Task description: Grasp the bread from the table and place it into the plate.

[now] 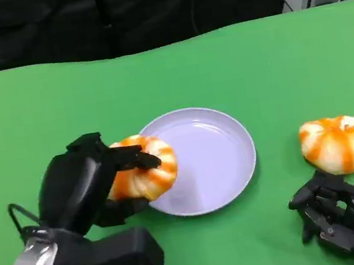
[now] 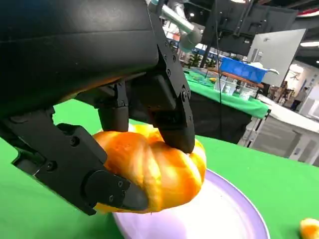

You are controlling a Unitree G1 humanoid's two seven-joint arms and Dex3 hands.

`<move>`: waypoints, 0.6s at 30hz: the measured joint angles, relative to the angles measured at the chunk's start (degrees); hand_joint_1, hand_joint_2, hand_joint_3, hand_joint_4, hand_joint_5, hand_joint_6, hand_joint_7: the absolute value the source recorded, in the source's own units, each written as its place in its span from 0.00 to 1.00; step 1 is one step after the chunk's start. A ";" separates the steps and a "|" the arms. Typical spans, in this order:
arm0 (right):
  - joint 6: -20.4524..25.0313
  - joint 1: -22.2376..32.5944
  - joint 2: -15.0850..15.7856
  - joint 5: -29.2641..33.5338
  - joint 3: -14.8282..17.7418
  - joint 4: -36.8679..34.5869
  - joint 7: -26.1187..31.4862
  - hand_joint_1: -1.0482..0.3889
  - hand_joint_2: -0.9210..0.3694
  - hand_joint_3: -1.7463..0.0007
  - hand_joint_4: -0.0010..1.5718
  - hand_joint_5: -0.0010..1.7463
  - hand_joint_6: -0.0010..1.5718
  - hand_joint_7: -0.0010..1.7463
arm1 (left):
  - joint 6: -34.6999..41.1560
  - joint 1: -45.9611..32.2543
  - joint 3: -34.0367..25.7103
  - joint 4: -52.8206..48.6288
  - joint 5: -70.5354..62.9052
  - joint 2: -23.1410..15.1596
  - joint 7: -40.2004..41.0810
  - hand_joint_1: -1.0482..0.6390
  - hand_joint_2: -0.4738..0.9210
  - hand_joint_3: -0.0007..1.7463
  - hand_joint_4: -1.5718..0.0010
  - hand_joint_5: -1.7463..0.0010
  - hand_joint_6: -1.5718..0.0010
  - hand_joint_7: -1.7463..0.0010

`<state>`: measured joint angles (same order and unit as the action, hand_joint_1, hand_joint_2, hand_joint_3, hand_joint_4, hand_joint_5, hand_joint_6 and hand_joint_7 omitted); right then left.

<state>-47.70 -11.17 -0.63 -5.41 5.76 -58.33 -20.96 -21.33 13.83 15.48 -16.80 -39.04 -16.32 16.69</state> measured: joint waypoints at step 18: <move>-0.35 0.38 -0.46 0.56 -0.94 0.58 1.79 0.53 0.00 0.70 0.47 1.00 0.43 0.81 | -2.56 12.15 5.69 -16.94 -1.14 6.00 3.02 0.56 0.85 0.26 0.51 0.00 0.48 0.28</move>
<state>-48.05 -10.79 -1.09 -4.85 4.82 -57.75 -19.17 -23.89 25.98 21.17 -33.74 -40.18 -10.33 19.72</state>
